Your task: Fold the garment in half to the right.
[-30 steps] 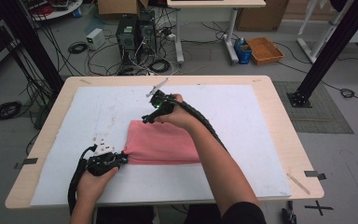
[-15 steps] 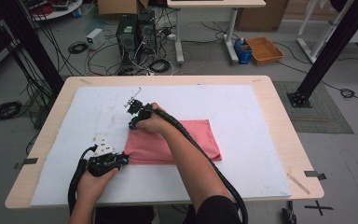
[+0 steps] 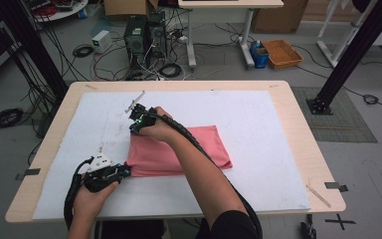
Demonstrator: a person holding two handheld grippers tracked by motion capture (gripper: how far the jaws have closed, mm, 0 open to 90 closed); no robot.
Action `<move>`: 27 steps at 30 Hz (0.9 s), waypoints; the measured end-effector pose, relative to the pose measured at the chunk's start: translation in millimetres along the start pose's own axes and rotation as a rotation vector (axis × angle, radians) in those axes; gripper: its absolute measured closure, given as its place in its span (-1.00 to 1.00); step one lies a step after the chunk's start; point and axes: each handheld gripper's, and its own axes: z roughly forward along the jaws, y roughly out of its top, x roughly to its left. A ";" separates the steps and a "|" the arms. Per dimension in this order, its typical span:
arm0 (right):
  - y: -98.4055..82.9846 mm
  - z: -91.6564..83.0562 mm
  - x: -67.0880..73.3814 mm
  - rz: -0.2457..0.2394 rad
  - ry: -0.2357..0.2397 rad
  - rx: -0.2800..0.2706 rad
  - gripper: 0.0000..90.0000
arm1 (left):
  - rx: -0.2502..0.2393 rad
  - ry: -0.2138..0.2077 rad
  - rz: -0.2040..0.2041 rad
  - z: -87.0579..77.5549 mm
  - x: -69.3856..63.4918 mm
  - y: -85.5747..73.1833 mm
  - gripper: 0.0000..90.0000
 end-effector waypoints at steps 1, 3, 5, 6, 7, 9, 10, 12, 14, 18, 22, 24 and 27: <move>0.1 -1.6 -0.1 -0.004 -0.005 -0.003 0.96 | 0.001 0.001 0.018 -1.0 -1.1 3.2 0.82; 0.1 -6.5 -0.4 -0.005 -0.011 -0.005 0.96 | 0.002 -0.004 0.053 -2.7 -2.4 8.9 0.82; -0.5 -9.9 -1.1 -0.006 -0.014 -0.008 0.96 | -0.003 -0.011 0.062 -3.8 -4.7 14.5 0.82; -1.1 -12.2 -1.4 -0.005 -0.014 -0.012 0.96 | -0.005 -0.018 0.072 -4.2 -5.4 17.3 0.82; -1.7 -14.2 -1.5 -0.007 -0.015 -0.015 0.96 | 0.000 -0.023 0.082 -4.6 -6.1 20.2 0.82; -2.8 -18.7 -1.6 -0.012 -0.016 -0.024 0.96 | 0.001 -0.038 0.097 -5.0 -7.9 26.1 0.82; -3.4 -21.2 -1.3 -0.013 -0.015 -0.033 0.96 | 0.000 -0.047 0.107 -5.3 -8.8 29.3 0.82; -4.1 -28.1 -1.1 -0.012 -0.017 -0.045 0.96 | -0.008 -0.067 0.114 -5.5 -10.8 35.6 0.82; -5.1 -36.5 -2.1 -0.015 -0.014 -0.063 0.95 | -0.013 -0.084 0.121 -5.6 -13.0 42.5 0.82; -9.8 -54.8 -5.4 -0.009 -0.021 -0.089 0.96 | -0.018 -0.112 0.149 -4.3 -18.9 57.2 0.82; -18.9 -73.8 -11.2 0.012 -0.019 -0.126 0.96 | -0.020 -0.150 0.179 -0.1 -27.5 73.8 0.82; -24.8 -83.7 -14.1 0.020 -0.021 -0.143 0.95 | -0.025 -0.175 0.190 4.0 -33.0 83.0 0.82; -35.7 -99.8 -19.5 0.030 -0.022 -0.170 0.95 | -0.029 -0.212 0.210 12.4 -41.6 96.4 0.82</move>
